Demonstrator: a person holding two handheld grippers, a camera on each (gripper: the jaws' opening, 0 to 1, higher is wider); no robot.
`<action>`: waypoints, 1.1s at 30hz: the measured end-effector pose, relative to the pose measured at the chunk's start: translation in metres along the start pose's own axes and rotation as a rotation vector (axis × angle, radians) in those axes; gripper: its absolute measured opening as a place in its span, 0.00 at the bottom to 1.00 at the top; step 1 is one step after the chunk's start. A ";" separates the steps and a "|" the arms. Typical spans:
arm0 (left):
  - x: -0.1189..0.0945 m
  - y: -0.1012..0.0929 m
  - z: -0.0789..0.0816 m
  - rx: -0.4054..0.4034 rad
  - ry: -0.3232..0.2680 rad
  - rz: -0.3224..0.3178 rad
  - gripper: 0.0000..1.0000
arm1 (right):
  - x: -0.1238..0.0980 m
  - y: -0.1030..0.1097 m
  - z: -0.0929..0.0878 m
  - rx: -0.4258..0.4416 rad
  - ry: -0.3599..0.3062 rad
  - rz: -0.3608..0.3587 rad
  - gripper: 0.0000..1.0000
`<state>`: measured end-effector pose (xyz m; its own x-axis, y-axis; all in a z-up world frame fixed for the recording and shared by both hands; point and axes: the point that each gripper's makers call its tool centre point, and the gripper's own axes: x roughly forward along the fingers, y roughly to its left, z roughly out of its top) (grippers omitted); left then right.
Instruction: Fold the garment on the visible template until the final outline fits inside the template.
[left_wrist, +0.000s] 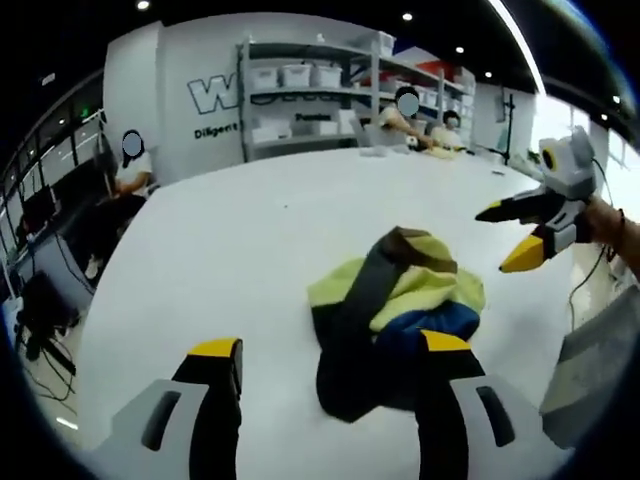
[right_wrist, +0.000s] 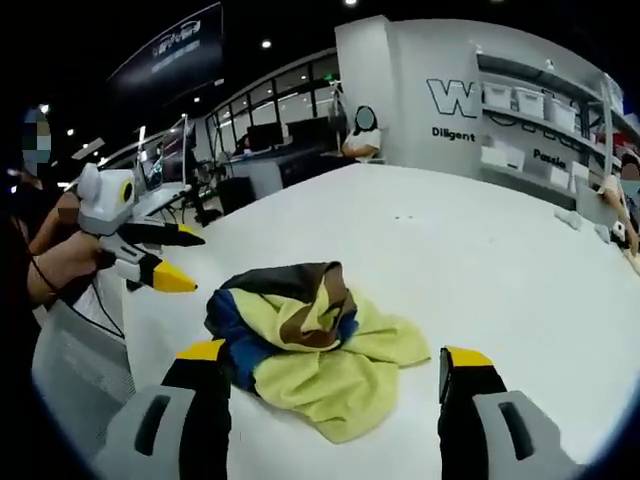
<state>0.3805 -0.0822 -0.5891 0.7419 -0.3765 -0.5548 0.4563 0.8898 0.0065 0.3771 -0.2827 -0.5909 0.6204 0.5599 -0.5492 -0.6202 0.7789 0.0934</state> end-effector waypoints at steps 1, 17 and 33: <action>0.003 0.000 0.000 -0.003 0.006 -0.004 0.66 | 0.004 0.000 -0.001 -0.014 0.004 0.006 0.80; 0.038 -0.010 -0.024 -0.039 0.089 -0.116 0.30 | 0.040 0.008 -0.018 -0.077 0.043 0.085 0.57; 0.043 -0.011 -0.039 0.172 0.106 -0.116 0.02 | 0.061 0.007 -0.020 -0.168 0.053 0.114 0.29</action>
<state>0.3884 -0.0986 -0.6452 0.6277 -0.4366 -0.6445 0.6195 0.7815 0.0739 0.4009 -0.2485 -0.6406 0.5182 0.6226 -0.5863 -0.7592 0.6505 0.0198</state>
